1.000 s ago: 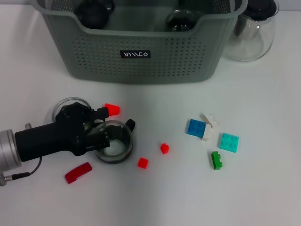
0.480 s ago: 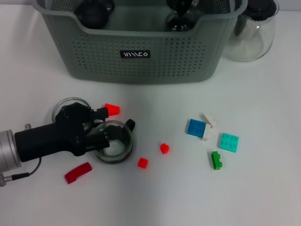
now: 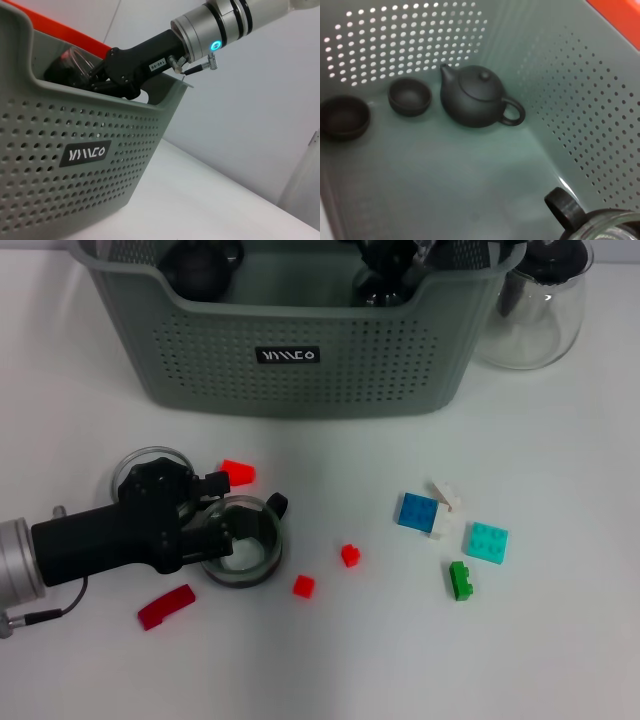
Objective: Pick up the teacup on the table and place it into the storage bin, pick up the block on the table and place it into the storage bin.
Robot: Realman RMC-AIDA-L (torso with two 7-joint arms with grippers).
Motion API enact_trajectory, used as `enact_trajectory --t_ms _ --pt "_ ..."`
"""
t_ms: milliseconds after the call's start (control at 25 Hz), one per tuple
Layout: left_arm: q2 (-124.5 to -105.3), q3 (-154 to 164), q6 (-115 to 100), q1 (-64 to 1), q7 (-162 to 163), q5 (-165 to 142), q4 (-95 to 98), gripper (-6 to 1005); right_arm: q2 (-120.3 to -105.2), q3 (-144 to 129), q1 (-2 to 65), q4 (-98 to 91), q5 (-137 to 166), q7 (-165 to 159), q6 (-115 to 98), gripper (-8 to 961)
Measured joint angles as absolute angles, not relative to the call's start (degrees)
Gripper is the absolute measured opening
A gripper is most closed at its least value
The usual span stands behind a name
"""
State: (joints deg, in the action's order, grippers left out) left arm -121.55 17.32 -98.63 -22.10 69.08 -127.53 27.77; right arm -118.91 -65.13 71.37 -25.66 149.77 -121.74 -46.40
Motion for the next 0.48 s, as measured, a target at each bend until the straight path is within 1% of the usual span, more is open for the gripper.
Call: enact_trajectory --t_ms 480 --pt "-121.55 17.23 -98.94 -21.99 69.08 -127.53 27.77 710 -119.19 -65.12 71.37 -25.71 152.66 -123.17 -45.96 53"
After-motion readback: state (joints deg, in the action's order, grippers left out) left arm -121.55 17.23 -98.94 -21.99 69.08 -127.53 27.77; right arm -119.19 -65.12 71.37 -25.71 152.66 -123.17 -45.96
